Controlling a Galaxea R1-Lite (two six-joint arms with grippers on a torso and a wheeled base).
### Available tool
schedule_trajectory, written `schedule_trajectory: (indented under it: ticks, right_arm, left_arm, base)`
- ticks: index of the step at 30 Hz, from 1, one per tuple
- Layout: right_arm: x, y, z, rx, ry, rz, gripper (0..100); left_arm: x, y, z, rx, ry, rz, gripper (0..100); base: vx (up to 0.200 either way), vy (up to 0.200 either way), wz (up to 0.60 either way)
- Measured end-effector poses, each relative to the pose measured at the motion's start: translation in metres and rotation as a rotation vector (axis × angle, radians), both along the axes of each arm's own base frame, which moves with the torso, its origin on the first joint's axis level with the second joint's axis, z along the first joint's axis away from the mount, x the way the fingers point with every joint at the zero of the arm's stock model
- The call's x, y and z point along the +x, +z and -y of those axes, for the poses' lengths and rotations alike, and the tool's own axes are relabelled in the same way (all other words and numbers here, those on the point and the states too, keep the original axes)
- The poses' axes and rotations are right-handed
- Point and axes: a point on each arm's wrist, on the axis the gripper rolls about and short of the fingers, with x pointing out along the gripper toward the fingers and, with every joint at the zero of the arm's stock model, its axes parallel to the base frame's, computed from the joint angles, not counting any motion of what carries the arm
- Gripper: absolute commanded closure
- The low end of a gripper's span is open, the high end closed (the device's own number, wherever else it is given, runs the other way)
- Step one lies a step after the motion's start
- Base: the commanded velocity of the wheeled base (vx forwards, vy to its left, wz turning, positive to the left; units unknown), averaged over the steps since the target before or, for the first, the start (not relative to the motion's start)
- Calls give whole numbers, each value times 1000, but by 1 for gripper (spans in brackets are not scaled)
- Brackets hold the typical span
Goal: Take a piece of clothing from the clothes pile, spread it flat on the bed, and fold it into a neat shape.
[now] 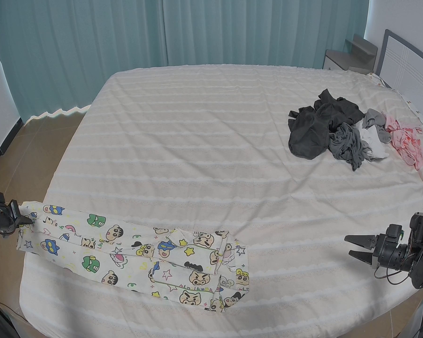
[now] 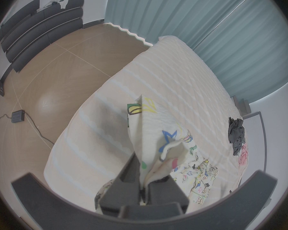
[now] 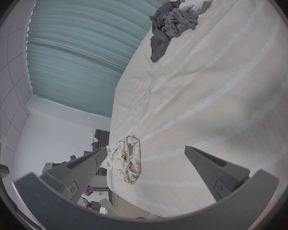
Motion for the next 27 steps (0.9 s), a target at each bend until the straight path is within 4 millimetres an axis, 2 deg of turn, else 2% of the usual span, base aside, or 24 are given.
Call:
schedule_trajectory:
  ticks: [3, 9, 18, 27]
  right_arm:
    - [0, 0, 0, 0, 0, -1, 0]
    - [0, 0, 0, 0, 0, -2, 0]
    - [0, -1, 0, -7, 1, 3, 0]
    - [-1, -2, 0, -17, 9, -1, 0]
  left_arm:
    - [0, 4, 8, -6, -15, -13, 100]
    - [5, 23, 54, 5, -91, -36, 100]
    - [17, 48, 158, 85, -189, -66, 100]
    - [8, 55, 263, 178, -309, -19, 100]
  base:
    - [0, 0, 0]
    - [0, 0, 0]
    - [0, 0, 0]
    - [0, 0, 0]
